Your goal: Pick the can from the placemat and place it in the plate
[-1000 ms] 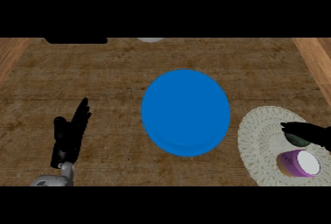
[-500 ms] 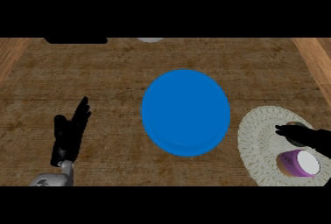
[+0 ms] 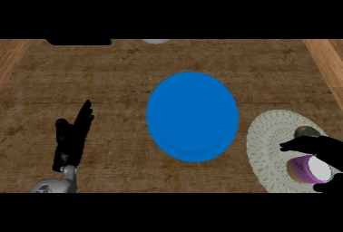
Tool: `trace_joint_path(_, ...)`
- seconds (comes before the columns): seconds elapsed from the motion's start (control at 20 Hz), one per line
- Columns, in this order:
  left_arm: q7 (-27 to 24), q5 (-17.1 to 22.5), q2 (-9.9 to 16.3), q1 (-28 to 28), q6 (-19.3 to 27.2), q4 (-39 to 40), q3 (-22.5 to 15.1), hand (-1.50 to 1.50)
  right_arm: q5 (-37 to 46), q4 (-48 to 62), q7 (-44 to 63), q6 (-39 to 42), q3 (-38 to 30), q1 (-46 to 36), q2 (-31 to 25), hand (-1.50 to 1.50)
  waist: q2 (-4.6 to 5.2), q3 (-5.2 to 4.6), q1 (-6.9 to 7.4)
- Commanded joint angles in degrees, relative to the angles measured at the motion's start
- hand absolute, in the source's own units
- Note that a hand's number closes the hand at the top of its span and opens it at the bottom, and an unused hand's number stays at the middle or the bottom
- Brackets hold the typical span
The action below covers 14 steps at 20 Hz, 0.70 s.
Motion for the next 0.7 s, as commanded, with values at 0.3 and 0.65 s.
trace_joint_path(0.3, -0.77, -3.36, -2.93, 1.52, 1.01, -0.72, -1.36, 0.0, 3.91, 2.79, -6.81, -6.25, -2.07, -0.64, 3.24, 1.5, 0.0, 0.0, -0.08)
trace_joint_path(0.65, 3.91, -2.93, -2.0, 1.48, 0.62, -3.87, -0.89, 0.0, 1.9, -6.04, 12.14, -8.8, -5.5, -3.97, 13.51, 1.5, -0.43, -0.15, -0.55)
